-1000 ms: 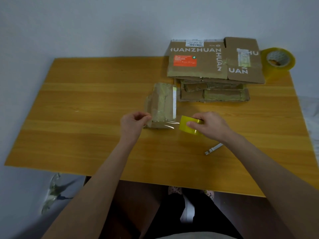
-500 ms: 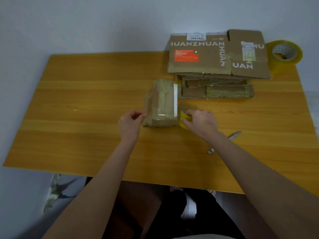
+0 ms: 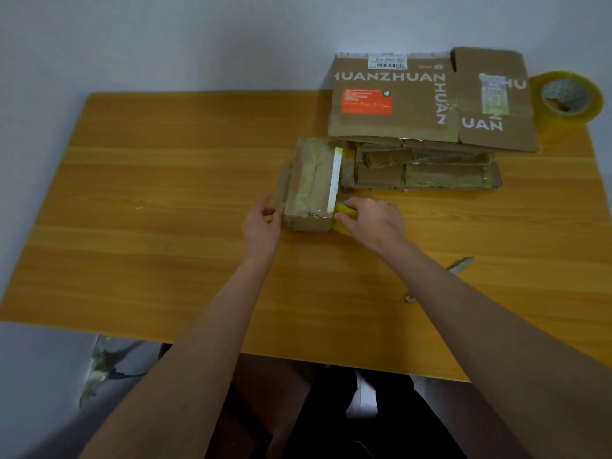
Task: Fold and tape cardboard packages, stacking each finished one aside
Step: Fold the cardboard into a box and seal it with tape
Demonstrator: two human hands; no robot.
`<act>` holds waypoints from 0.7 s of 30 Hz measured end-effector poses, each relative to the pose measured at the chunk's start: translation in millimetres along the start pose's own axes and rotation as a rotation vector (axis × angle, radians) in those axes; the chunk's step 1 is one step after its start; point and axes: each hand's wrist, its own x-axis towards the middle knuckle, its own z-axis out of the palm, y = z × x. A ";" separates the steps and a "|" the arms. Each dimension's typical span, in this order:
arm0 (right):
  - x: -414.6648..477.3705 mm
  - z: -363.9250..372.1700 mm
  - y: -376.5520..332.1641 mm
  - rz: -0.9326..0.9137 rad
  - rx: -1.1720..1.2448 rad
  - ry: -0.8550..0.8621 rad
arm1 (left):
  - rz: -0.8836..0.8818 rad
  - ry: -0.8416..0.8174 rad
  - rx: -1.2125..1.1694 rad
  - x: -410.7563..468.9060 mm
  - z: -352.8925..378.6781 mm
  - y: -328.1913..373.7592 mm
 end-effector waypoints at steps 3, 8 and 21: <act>-2.5 -0.6 3.0 -0.009 0.018 -0.017 | 0.055 -0.004 0.065 -8.2 -0.2 7.2; -12.7 -9.4 12.9 -0.052 -0.065 -0.079 | 0.082 -0.054 0.146 -26.7 3.9 -8.2; -15.2 -13.7 25.7 -0.072 0.058 -0.205 | 0.876 -0.085 0.684 -37.3 26.7 -13.8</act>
